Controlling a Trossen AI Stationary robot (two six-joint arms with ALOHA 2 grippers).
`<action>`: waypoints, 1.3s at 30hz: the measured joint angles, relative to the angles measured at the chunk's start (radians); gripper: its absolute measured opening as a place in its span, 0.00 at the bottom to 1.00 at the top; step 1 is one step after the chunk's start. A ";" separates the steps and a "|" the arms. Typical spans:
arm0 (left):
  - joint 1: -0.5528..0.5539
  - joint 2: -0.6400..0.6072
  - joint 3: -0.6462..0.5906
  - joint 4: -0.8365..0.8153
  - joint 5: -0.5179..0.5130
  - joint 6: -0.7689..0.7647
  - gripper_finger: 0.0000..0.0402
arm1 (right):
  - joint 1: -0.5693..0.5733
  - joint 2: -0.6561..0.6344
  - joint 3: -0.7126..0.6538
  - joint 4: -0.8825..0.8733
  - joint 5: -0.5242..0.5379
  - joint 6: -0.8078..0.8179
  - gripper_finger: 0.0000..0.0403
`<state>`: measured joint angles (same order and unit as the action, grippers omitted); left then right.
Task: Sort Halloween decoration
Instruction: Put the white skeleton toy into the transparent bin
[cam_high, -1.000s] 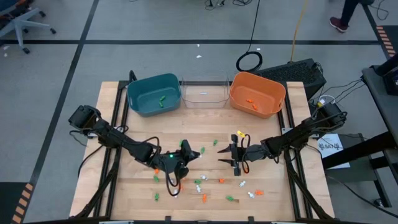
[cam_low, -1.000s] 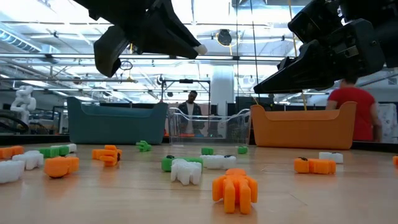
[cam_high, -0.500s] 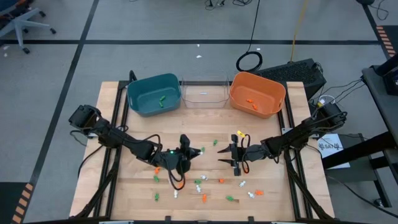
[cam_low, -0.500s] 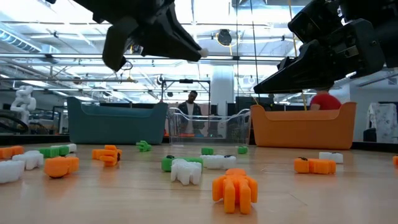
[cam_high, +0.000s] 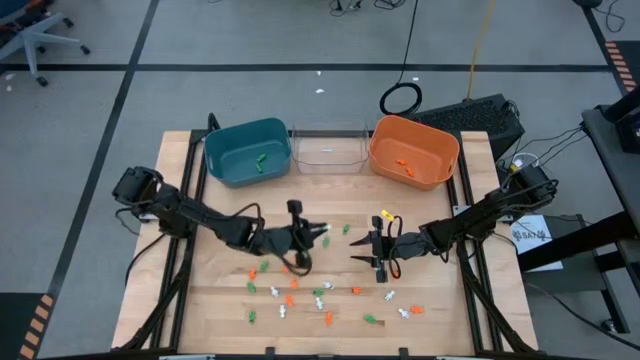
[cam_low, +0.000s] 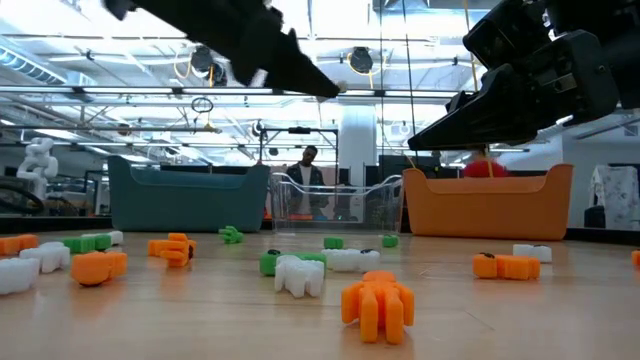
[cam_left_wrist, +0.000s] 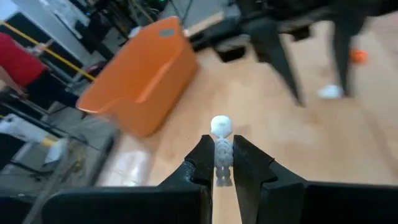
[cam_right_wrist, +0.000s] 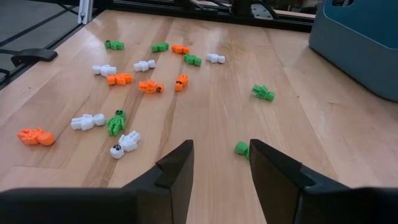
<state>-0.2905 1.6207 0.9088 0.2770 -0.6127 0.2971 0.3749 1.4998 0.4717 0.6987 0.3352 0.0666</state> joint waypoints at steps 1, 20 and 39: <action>0.020 0.000 0.014 -0.006 0.005 0.014 0.08 | 0.000 0.000 0.000 0.000 0.000 0.000 0.35; 0.564 -0.001 0.218 -0.295 0.418 0.047 0.08 | 0.000 0.000 0.000 -0.023 0.004 -0.008 0.35; 0.731 0.062 0.168 -0.236 0.450 -0.112 0.08 | -0.002 0.000 0.000 -0.023 0.005 -0.019 0.35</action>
<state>0.4400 1.6822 1.0765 0.0415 -0.1627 0.1854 0.3733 1.4998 0.4717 0.6762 0.3405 0.0473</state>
